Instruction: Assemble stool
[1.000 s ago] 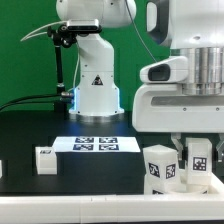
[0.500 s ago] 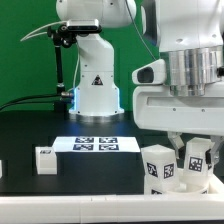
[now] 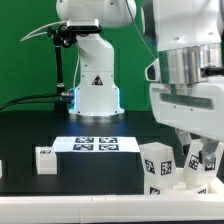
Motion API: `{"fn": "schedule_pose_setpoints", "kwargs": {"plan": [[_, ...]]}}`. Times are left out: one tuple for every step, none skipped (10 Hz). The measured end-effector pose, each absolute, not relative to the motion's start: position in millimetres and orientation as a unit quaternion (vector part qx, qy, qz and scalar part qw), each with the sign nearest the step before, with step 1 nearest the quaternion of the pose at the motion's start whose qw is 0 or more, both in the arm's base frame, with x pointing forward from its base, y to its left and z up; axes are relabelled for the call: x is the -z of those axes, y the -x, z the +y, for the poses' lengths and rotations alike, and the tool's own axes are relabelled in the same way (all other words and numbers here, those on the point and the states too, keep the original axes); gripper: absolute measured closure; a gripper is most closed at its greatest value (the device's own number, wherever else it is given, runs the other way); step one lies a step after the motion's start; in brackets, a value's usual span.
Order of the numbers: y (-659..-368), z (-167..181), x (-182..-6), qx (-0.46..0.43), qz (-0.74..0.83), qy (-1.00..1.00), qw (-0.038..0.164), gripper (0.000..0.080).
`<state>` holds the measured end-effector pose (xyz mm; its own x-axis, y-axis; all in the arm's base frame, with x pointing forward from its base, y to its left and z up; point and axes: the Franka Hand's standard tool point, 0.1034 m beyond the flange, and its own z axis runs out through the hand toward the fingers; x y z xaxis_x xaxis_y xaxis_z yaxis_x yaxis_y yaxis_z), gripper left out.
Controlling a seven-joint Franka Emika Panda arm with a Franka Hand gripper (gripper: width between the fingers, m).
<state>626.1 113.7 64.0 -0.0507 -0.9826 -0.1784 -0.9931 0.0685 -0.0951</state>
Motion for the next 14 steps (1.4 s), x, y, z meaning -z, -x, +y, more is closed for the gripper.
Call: {"fn": "schedule_pose_setpoints", "kwargs": {"plan": [[-627, 113, -63.2, -0.031, 0.764, 0.634, 0.116, 0.0459], [-628, 110, -63.4, -0.033, 0.772, 0.623, 0.118, 0.0459], [-628, 113, -63.2, -0.038, 0.795, 0.595, 0.117, 0.0459], [-628, 114, -63.3, -0.042, 0.810, 0.572, 0.117, 0.0459], [-628, 114, -63.3, -0.044, 0.820, 0.559, 0.117, 0.0459], [-628, 113, -63.8, -0.047, 0.838, 0.531, 0.117, 0.0459], [-629, 113, -64.5, -0.050, 0.856, 0.500, 0.118, 0.0459], [-631, 112, -65.8, -0.058, 0.891, 0.434, 0.124, 0.0459], [-630, 114, -65.6, -0.065, 0.899, 0.413, 0.129, 0.0459], [-631, 116, -65.3, -0.060, 0.909, 0.388, 0.140, 0.0459], [-630, 119, -64.7, -0.051, 0.912, 0.377, 0.150, 0.0459], [-630, 120, -64.4, -0.047, 0.912, 0.377, 0.153, 0.0459], [-630, 121, -64.5, -0.044, 0.911, 0.379, 0.154, 0.0459], [-629, 122, -64.7, -0.041, 0.909, 0.387, 0.153, 0.0459]]}}
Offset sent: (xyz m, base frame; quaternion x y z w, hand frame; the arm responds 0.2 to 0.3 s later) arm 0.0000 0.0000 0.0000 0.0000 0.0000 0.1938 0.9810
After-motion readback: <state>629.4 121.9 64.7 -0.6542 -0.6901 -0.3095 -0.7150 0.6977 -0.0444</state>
